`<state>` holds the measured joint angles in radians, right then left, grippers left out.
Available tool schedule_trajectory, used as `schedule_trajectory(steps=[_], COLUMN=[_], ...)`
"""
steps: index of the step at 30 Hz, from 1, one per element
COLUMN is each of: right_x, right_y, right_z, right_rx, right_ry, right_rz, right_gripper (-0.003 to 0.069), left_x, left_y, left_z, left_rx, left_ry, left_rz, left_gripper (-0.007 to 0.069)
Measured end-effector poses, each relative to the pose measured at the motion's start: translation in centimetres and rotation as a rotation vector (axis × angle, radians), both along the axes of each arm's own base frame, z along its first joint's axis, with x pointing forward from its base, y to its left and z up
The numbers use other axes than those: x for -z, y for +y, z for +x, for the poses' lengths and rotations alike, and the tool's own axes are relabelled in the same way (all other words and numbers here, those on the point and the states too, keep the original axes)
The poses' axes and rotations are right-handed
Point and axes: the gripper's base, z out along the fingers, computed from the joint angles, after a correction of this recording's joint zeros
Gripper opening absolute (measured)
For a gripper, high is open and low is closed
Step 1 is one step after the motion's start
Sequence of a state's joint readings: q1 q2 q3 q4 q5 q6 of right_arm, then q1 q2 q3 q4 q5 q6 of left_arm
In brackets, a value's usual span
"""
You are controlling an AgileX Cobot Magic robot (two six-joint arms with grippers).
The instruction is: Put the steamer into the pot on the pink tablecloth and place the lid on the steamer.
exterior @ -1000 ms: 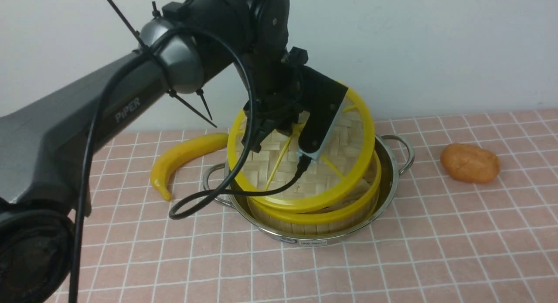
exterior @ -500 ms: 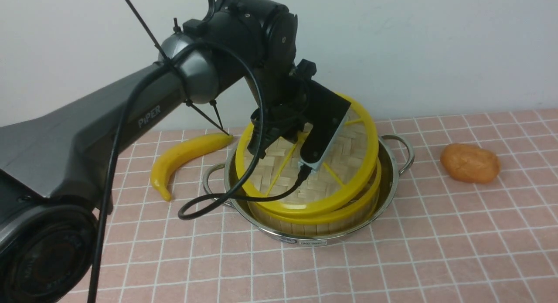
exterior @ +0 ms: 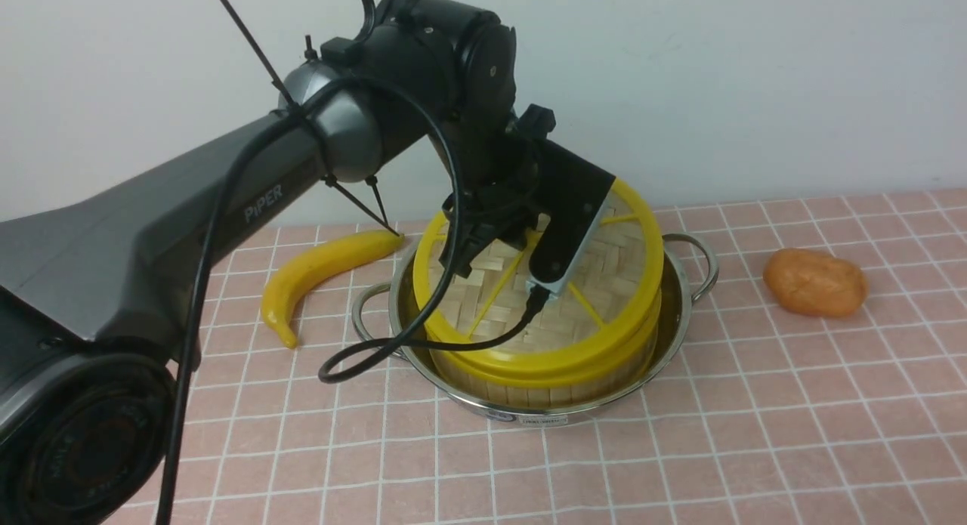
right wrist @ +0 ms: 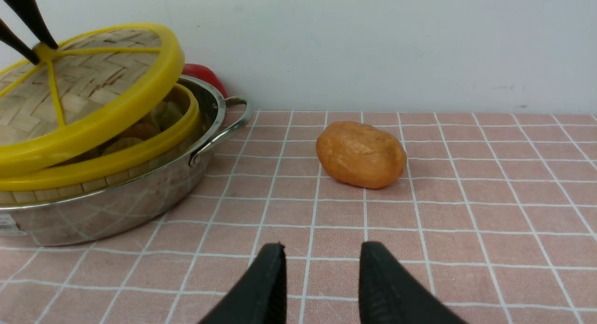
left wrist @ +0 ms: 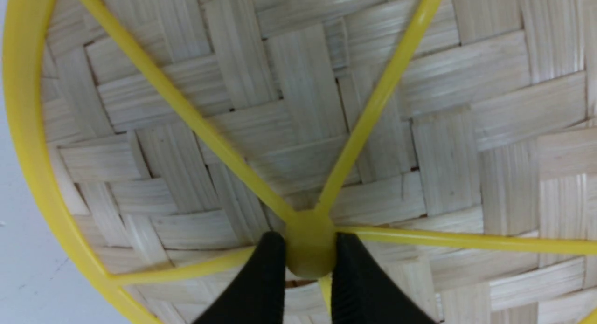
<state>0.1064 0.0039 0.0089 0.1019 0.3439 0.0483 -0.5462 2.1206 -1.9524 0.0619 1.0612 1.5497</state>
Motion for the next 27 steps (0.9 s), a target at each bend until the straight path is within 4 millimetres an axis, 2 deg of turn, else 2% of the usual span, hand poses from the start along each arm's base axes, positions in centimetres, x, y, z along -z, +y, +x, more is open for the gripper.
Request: schedule_trajectory(steps=[5, 11, 12, 13, 16, 18, 23, 27], right_x=[0.0, 0.0, 0.0, 0.0, 0.0, 0.0, 0.0, 0.0], right_y=[0.0, 0.0, 0.0, 0.0, 0.0, 0.0, 0.0, 0.0], right_z=[0.0, 0.0, 0.0, 0.0, 0.0, 0.0, 0.0, 0.0], right_rx=[0.000, 0.000, 0.000, 0.000, 0.000, 0.000, 0.000, 0.000], right_ry=[0.000, 0.000, 0.000, 0.000, 0.000, 0.000, 0.000, 0.000], right_rz=[0.000, 0.000, 0.000, 0.000, 0.000, 0.000, 0.000, 0.000], right_gripper=[0.0242, 0.0242, 0.0242, 0.0242, 0.0242, 0.0242, 0.0242, 0.0242], left_x=[0.0, -0.3, -0.3, -0.4, -0.6, -1.4, -3.1, -2.3], left_y=[0.0, -0.4, -0.4, -0.4, -0.4, 0.1, 0.8, 0.5], left_z=[0.0, 0.3, 0.3, 0.3, 0.5, 0.6, 1.0, 1.4], left_rx=[-0.039, -0.079, -0.082, -0.087, -0.113, -0.198, -0.411, -0.472], left_ry=[0.008, -0.015, -0.018, -0.025, -0.043, -0.082, -0.136, -0.113], left_rz=[-0.019, -0.080, -0.087, -0.094, -0.101, -0.113, -0.242, -0.299], left_gripper=[0.0124, 0.0313, 0.0386, 0.0423, 0.0477, 0.0521, 0.0533, 0.0533])
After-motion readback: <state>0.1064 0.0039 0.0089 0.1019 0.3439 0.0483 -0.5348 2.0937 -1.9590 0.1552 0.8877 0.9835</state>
